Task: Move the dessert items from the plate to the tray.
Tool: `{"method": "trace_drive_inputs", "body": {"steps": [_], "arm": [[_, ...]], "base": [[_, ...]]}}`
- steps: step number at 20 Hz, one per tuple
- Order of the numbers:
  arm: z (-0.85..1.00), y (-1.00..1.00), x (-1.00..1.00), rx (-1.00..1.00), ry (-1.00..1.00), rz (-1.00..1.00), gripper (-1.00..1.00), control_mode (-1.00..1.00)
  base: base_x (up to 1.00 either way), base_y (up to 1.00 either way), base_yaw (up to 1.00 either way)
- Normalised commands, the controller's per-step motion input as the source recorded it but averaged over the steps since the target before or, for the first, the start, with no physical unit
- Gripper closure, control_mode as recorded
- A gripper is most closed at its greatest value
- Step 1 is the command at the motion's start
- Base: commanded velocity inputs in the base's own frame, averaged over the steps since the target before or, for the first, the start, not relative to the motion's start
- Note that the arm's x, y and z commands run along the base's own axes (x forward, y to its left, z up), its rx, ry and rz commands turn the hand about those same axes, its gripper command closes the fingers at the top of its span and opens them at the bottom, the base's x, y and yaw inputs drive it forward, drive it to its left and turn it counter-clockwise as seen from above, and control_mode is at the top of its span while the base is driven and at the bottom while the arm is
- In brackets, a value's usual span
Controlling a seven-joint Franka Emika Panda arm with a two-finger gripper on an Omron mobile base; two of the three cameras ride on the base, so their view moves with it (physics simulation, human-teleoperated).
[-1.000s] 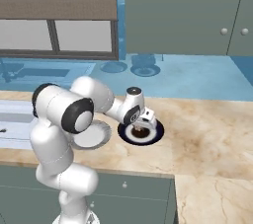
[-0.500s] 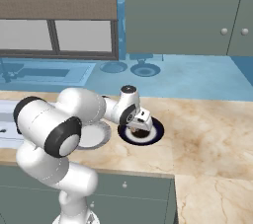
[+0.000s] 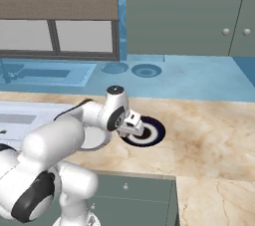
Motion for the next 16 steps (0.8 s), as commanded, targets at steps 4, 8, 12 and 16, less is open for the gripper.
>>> {"method": "trace_drive_inputs", "body": {"steps": [4, 8, 12, 16], "arm": [[0.63, 0.35, -0.72, 0.00, 0.00, 0.00, 1.00, -1.00], [0.36, 0.46, -0.75, -0.02, 0.00, 0.00, 1.00, -1.00], [0.32, 0.45, -0.77, -0.03, 0.00, 0.00, 1.00, -1.00], [0.38, 0.41, -0.45, -0.01, 0.00, 0.00, 1.00, -1.00]], "base": [[0.00, 0.00, 0.00], [0.00, 0.00, 0.00], [0.00, 0.00, 0.00], [0.00, 0.00, 0.00]]}}
